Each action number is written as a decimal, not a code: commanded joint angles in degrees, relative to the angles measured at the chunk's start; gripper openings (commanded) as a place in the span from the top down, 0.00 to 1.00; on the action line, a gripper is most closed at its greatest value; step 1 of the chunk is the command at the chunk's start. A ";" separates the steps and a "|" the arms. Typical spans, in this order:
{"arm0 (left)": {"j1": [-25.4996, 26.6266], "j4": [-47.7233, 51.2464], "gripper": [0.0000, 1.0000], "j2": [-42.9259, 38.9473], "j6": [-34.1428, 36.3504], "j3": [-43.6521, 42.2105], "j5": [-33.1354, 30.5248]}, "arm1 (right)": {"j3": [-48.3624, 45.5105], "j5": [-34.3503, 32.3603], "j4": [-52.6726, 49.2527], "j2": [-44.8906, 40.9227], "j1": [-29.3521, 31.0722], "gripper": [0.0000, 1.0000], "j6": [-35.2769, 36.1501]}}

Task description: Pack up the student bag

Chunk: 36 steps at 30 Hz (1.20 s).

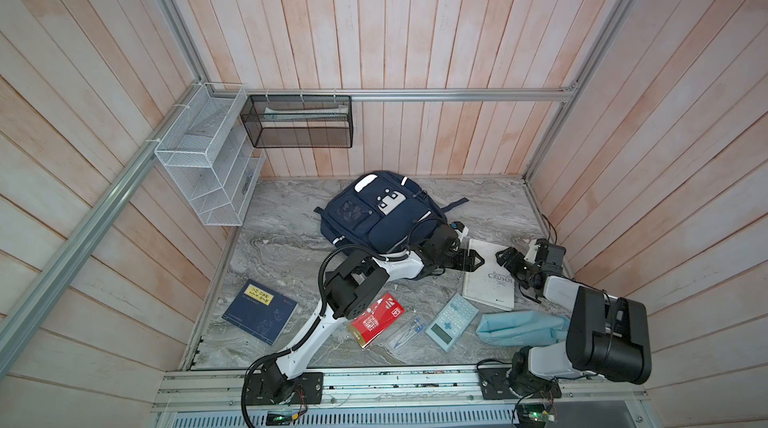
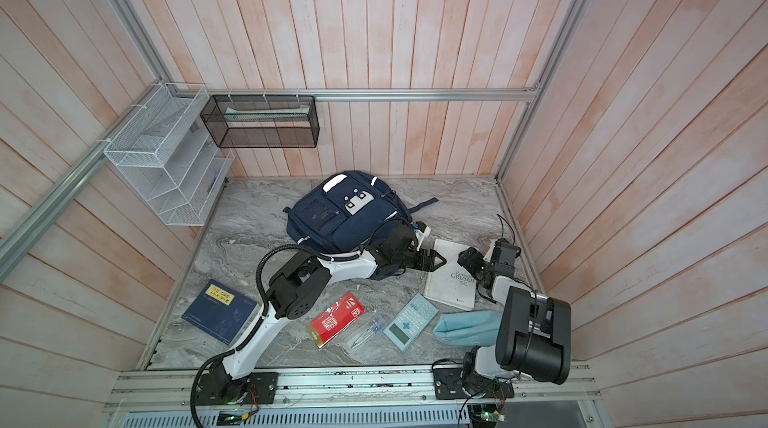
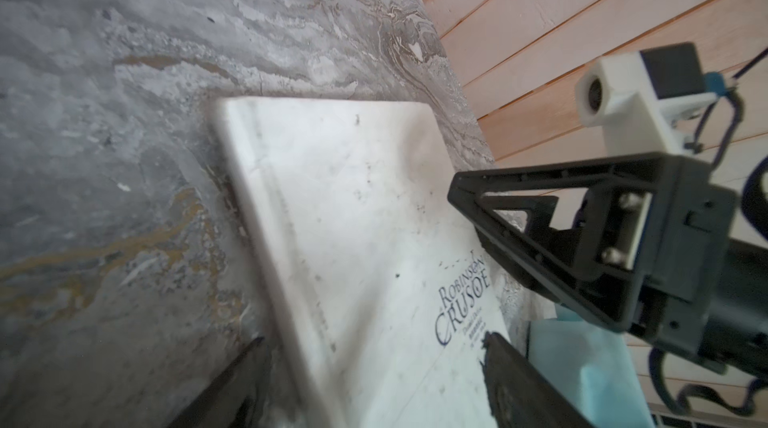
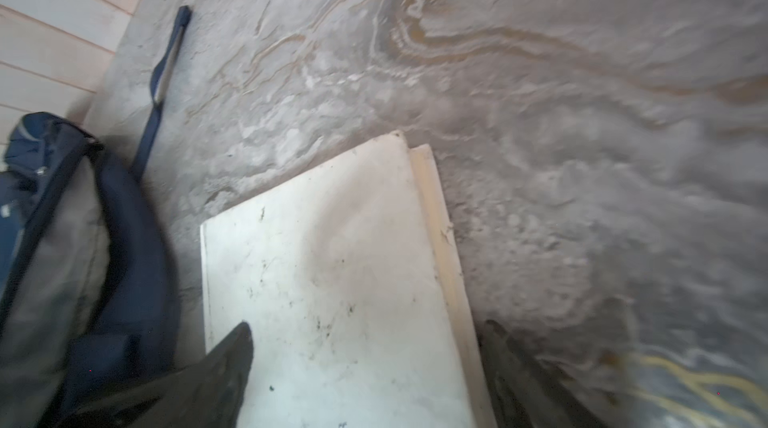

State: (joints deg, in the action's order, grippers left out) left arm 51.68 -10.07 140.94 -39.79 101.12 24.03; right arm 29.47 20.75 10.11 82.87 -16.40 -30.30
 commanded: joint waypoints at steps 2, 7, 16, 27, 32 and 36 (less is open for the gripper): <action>-2.71 -2.04 0.22 4.47 -6.37 -1.76 4.98 | -0.51 7.98 -0.10 1.94 0.46 0.30 -1.56; -2.77 -11.41 0.28 4.49 -11.18 -4.42 8.32 | -0.97 5.80 -2.05 0.62 0.43 0.66 1.62; -2.93 -15.68 0.31 3.94 -15.68 -3.74 12.11 | -3.52 12.12 5.28 -1.39 0.37 0.94 0.66; -3.07 -19.46 0.32 4.30 -19.21 -4.58 13.84 | -8.93 21.86 17.82 1.72 -0.37 0.66 -4.20; -3.25 -15.38 0.32 2.94 -16.02 -4.62 11.55 | -9.04 21.26 16.49 -0.36 -0.31 0.81 -2.73; -3.41 -16.32 0.33 2.54 -16.79 -5.02 11.83 | -9.34 21.60 16.57 -2.70 -0.24 1.00 -2.74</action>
State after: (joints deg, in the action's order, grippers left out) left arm 47.07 -24.75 143.06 -56.01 96.95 32.42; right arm 20.60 37.45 25.82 81.67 -17.85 -34.02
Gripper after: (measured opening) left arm 0.675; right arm 0.054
